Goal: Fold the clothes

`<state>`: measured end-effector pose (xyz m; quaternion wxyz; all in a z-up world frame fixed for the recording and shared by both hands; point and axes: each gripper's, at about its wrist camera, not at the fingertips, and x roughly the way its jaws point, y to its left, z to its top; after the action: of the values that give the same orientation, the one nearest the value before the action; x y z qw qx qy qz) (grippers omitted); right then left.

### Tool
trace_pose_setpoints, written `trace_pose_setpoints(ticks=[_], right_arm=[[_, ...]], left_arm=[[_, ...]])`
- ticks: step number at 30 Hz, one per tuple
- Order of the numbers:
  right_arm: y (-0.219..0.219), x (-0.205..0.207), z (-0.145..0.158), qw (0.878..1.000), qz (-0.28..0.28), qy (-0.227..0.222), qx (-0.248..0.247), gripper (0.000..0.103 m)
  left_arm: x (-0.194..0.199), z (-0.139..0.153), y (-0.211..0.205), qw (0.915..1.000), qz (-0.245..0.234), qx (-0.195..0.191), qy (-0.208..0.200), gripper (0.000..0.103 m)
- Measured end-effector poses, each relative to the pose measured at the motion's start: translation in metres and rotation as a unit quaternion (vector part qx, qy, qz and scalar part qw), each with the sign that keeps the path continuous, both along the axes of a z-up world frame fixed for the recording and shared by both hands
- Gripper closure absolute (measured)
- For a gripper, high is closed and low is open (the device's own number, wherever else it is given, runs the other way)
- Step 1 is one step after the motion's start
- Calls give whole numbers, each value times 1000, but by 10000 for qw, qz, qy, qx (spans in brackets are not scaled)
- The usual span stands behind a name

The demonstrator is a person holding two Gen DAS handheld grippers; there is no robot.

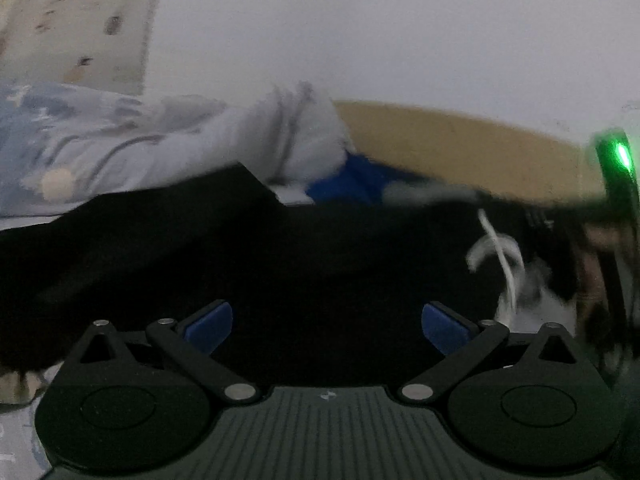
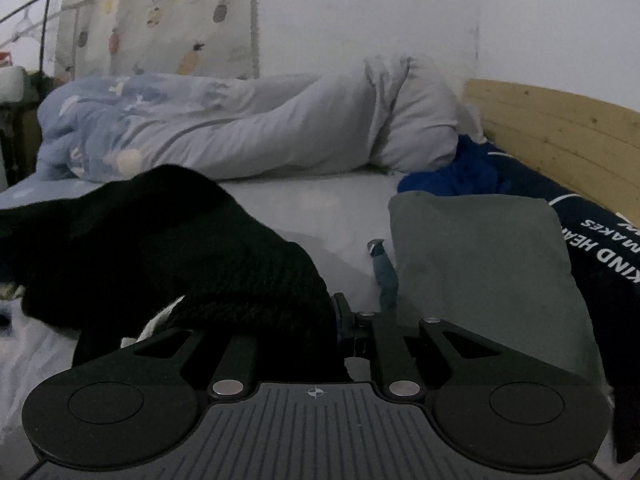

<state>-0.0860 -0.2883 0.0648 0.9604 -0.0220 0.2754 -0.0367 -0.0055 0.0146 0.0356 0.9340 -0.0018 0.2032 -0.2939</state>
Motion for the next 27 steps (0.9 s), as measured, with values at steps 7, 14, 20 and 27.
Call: trace_pose_setpoints(ticks=[7, 14, 20, 27], right_arm=[[-8, 0, -7, 9998, -127, 108, 50, 82], [-2, -6, -5, 9999, -105, 93, 84, 80], [15, -5, 24, 9997, 191, -127, 19, 79], [36, 2, 56, 9982, 488, -312, -137, 79]], left_arm=[[1, -9, -11, 9972, -640, 397, -11, 0], [-32, -20, -38, 9815, -1492, 1123, -412, 0], [-33, -28, -56, 9767, -1359, 1467, -779, 0], [-45, -17, -51, 9753, -711, 1599, -1350, 0]])
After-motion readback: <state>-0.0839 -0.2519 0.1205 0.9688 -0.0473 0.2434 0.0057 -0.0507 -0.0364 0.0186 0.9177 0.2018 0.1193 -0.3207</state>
